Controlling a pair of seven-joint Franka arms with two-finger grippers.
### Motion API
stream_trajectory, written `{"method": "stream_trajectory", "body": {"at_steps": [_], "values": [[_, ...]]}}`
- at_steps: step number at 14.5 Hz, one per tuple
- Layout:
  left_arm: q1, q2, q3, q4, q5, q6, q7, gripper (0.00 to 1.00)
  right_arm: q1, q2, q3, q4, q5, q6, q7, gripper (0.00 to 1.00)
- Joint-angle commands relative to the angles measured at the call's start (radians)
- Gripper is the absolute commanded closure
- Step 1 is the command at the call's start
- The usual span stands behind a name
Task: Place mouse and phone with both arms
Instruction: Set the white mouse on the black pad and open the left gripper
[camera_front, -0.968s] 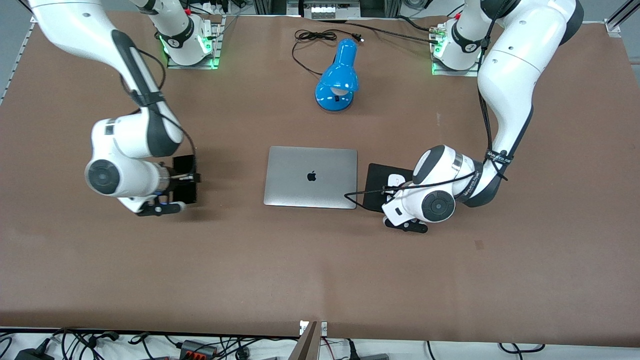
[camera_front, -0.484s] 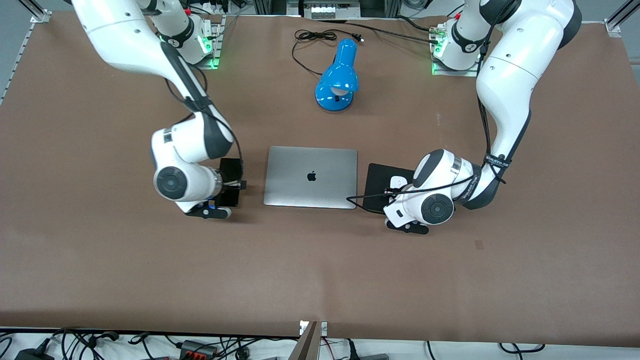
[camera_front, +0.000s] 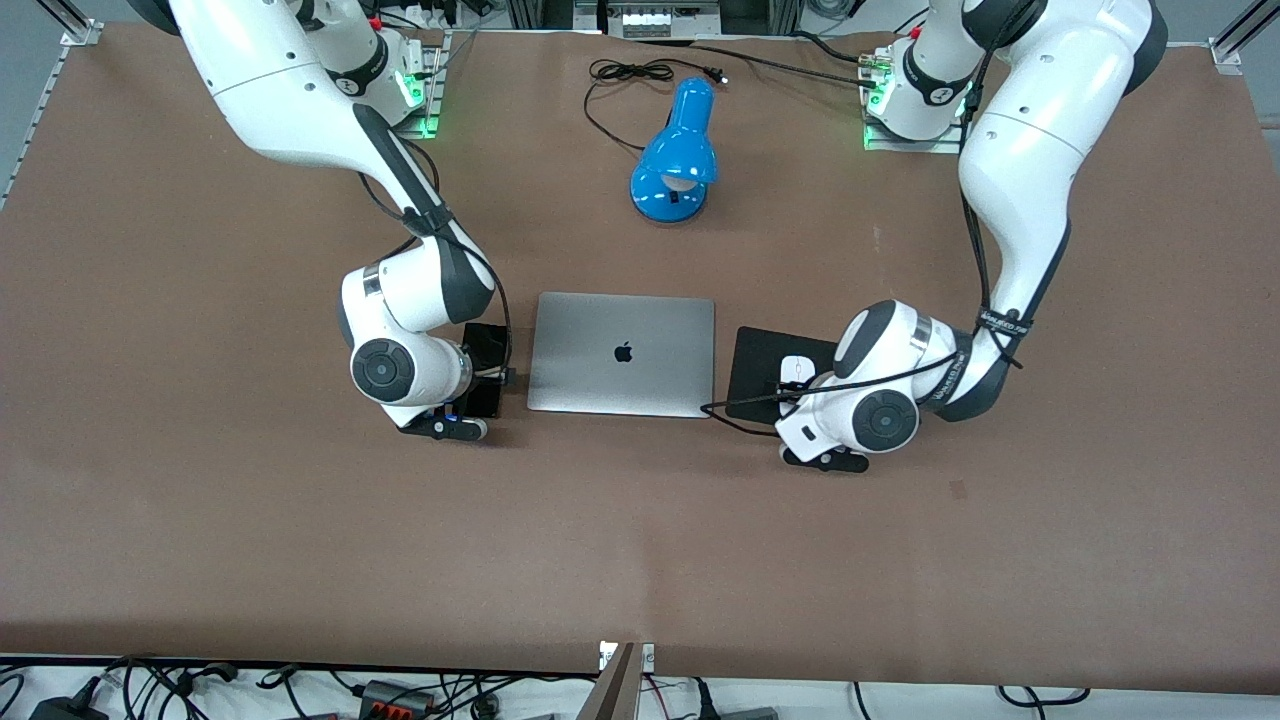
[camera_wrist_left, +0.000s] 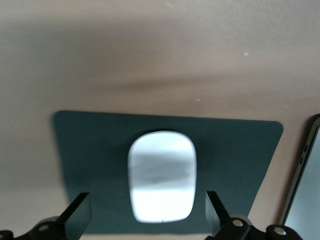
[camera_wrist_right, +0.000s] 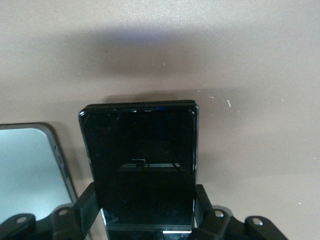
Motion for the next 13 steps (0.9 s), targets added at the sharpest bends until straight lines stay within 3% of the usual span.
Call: {"method": "stream_trajectory", "body": {"at_steps": [1,6,10,13], "values": [[0.064,-0.14,-0.008,-0.011,0.014,-0.132,-0.009,0.0,0.012,0.025,-0.002,0.027,0.024,-0.002,0.024,0.76],[0.14,-0.338,-0.013,-0.014,0.005,-0.218,-0.003,0.0,0.037,0.034,-0.002,0.022,0.044,0.023,0.023,0.76],[0.228,-0.489,-0.031,-0.009,-0.119,-0.407,-0.006,0.0,0.032,0.037,-0.004,0.022,0.04,0.023,0.006,0.71],[0.245,-0.532,-0.008,0.006,-0.08,-0.421,-0.01,0.0,0.028,0.037,-0.007,0.022,0.032,0.021,0.009,0.71]]}}
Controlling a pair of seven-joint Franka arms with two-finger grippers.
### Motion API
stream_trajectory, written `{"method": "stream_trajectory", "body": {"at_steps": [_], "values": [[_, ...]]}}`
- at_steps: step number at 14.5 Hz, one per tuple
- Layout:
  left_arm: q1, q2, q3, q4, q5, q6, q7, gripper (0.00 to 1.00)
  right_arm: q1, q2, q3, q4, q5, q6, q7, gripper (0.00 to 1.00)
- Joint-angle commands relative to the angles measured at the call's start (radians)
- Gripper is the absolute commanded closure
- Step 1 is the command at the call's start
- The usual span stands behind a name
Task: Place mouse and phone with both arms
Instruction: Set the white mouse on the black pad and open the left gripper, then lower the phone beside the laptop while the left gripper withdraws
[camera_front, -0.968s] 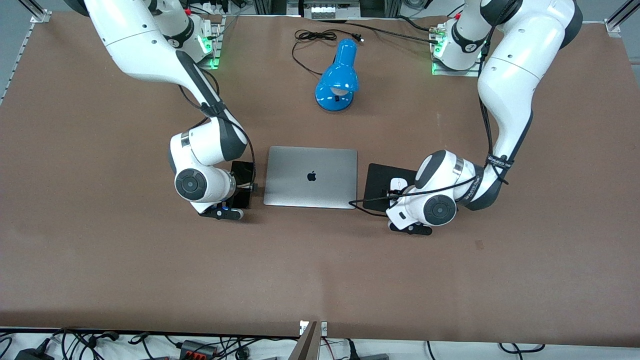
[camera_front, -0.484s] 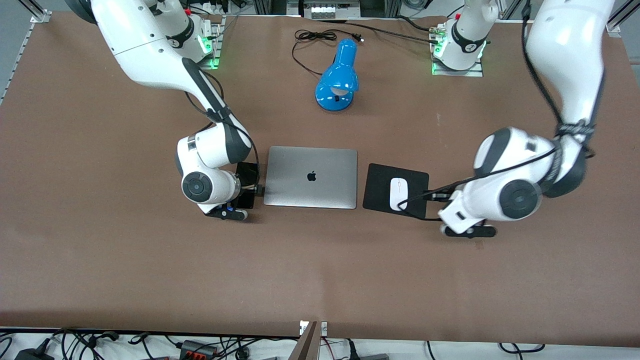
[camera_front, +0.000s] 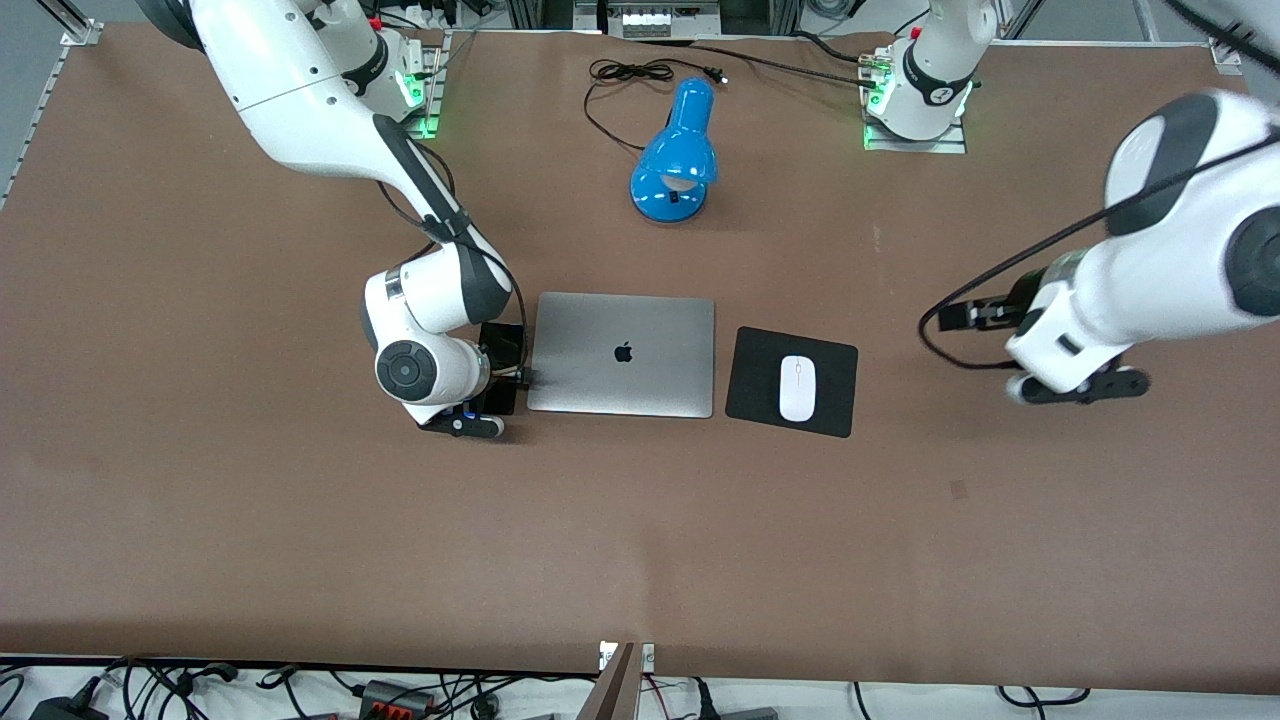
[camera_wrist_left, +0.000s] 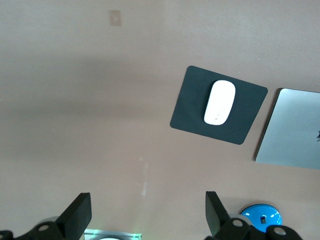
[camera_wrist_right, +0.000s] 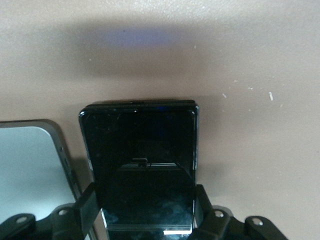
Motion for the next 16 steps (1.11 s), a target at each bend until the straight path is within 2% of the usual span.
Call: {"method": "stream_trajectory", "body": {"at_steps": [1,4,6,7,8,9,12,16], "values": [[0.04,-0.03,0.009,0.012,0.025,-0.01,-0.008,0.0,-0.005,0.005,-0.005,0.021,0.006,-0.011,0.002,0.71],[0.045,-0.027,0.006,0.008,0.066,-0.051,-0.009,0.0,-0.001,0.005,-0.006,0.016,0.006,-0.014,0.005,0.71],[0.047,-0.049,0.003,-0.011,0.068,-0.01,-0.016,0.0,-0.007,0.005,-0.007,0.009,0.003,-0.015,0.002,0.71],[0.047,-0.059,0.002,-0.015,0.069,0.042,-0.008,0.0,-0.007,0.005,-0.007,0.009,0.003,-0.015,0.006,0.62],[0.059,-0.068,0.0,-0.02,0.059,0.065,0.016,0.0,-0.002,0.004,-0.007,0.009,0.014,-0.015,0.021,0.11],[0.074,-0.077,-0.003,-0.03,0.055,0.067,0.033,0.0,-0.005,0.004,-0.008,0.01,0.01,-0.015,0.041,0.0],[0.083,-0.108,-0.004,-0.057,0.052,0.068,0.034,0.0,-0.005,-0.028,-0.008,0.021,0.01,-0.02,0.039,0.0],[0.074,-0.174,0.006,-0.13,0.051,0.093,0.035,0.0,-0.008,-0.143,-0.042,0.029,-0.02,-0.05,0.02,0.0]]}}
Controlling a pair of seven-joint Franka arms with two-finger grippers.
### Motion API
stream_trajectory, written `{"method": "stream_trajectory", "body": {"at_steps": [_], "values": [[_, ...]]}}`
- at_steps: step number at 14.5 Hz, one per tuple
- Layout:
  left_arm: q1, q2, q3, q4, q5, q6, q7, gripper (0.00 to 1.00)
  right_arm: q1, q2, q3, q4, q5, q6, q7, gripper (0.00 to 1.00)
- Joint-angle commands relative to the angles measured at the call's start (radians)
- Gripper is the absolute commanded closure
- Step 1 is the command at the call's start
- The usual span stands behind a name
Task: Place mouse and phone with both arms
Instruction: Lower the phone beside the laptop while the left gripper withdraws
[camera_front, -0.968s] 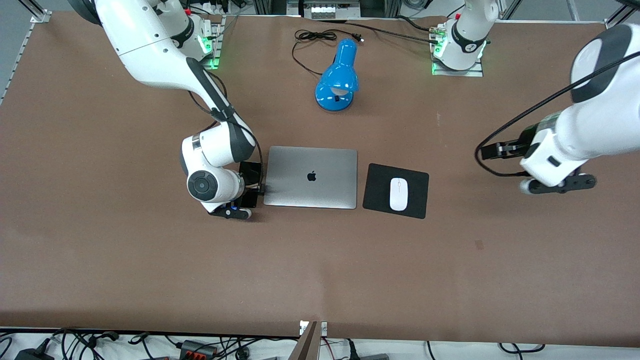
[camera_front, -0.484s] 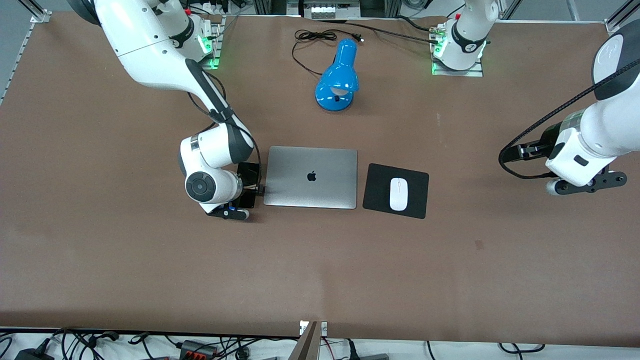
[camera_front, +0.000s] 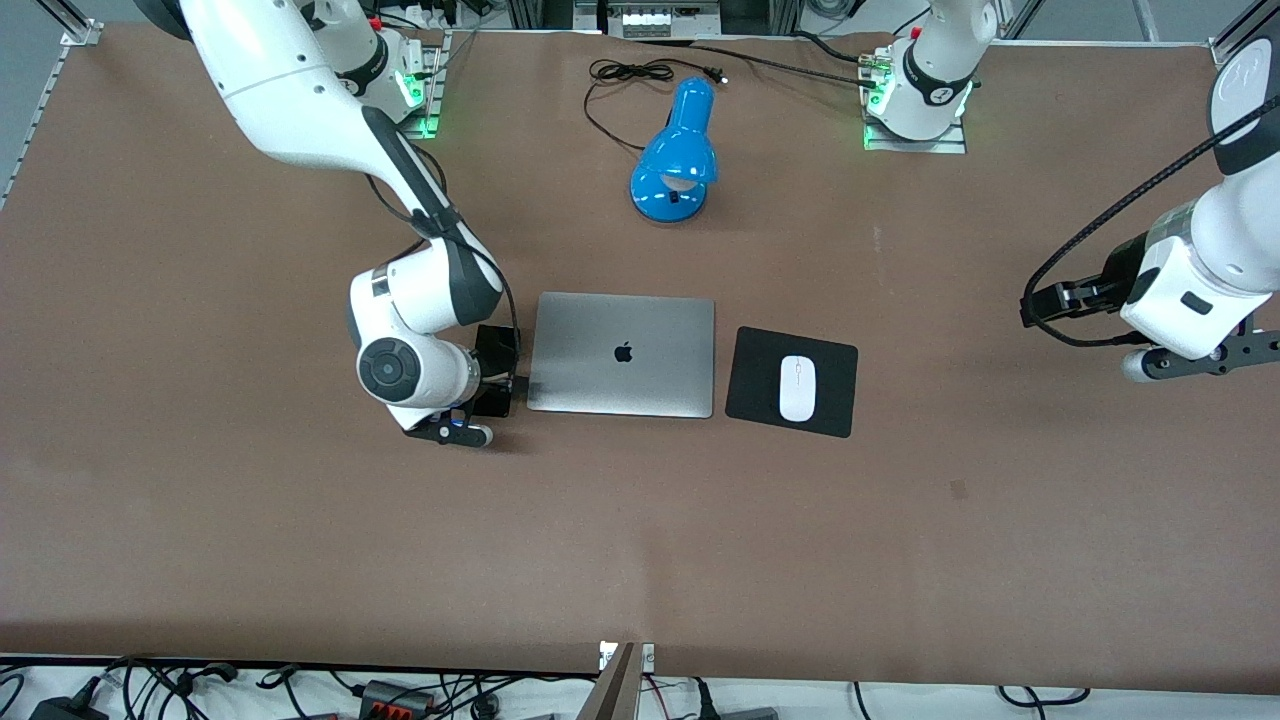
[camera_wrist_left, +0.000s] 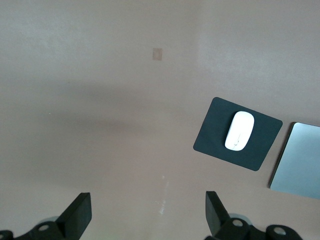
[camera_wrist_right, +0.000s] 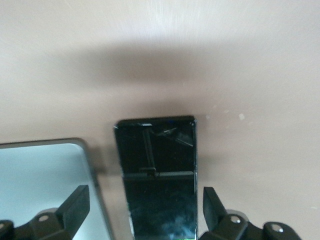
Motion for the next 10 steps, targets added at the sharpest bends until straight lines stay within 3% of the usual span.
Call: {"method": "stream_trajectory", "body": {"at_steps": [1,2,4,5,10], "values": [[0.0,-0.102,0.004,-0.118,-0.005,0.037,0.021,0.0,-0.007,-0.102,-0.021,-0.002,-0.025,-0.062,-0.005,0.0],[-0.026,-0.121,0.034,-0.141,-0.015,0.057,0.021,0.0,-0.008,-0.125,-0.034,0.019,-0.047,-0.086,-0.007,0.0],[-0.208,-0.126,0.228,-0.147,-0.025,0.062,0.021,0.0,-0.014,-0.143,-0.037,0.09,-0.058,-0.175,-0.005,0.0],[-0.253,-0.121,0.289,-0.152,-0.06,0.066,0.022,0.0,-0.017,-0.143,-0.043,0.14,-0.074,-0.233,-0.007,0.0],[-0.176,-0.127,0.288,-0.181,-0.122,0.085,0.19,0.0,-0.056,-0.153,-0.058,0.294,-0.136,-0.361,-0.143,0.0]]}}
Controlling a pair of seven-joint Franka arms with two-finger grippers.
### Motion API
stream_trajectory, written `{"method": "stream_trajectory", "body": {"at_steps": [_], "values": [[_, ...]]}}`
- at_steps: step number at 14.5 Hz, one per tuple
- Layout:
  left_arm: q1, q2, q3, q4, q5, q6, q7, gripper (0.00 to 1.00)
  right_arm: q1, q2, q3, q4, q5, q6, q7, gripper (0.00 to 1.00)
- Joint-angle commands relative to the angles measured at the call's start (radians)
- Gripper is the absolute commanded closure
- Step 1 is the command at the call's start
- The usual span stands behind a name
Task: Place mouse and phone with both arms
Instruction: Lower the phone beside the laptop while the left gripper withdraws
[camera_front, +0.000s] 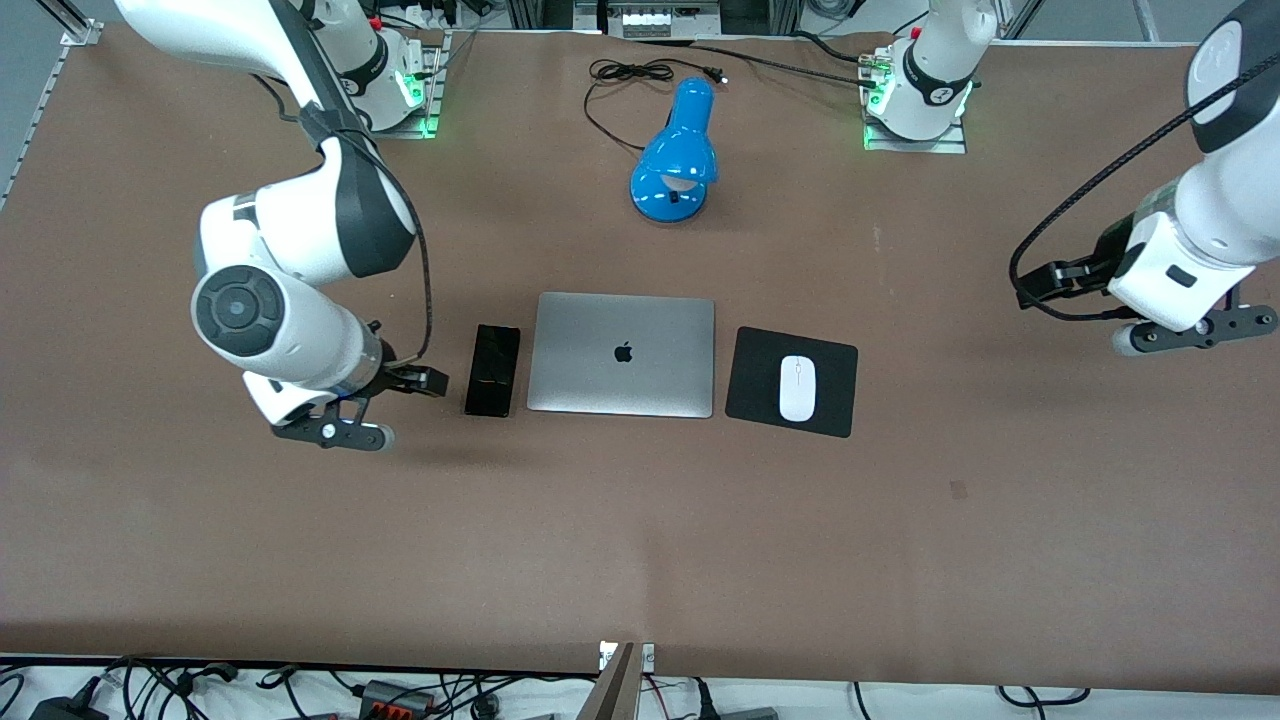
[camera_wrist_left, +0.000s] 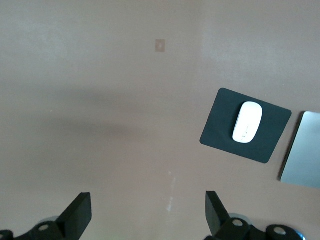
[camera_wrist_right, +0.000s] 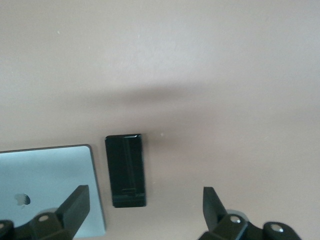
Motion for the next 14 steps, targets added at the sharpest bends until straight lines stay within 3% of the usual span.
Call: {"method": "stream_trajectory", "body": {"at_steps": [1,7,14], "values": [[0.017,-0.038,0.006,-0.038,-0.039,0.018,0.053,0.0,-0.021,0.007,-0.006,0.088,-0.013,-0.058,-0.105,0.0],[0.034,-0.044,0.005,-0.053,-0.03,0.073,-0.001,0.0,-0.095,-0.057,-0.007,0.142,-0.01,-0.116,-0.122,0.0],[0.034,-0.074,0.002,-0.06,-0.028,0.037,0.007,0.0,-0.291,-0.146,0.037,0.142,-0.002,-0.116,-0.338,0.0]]}}
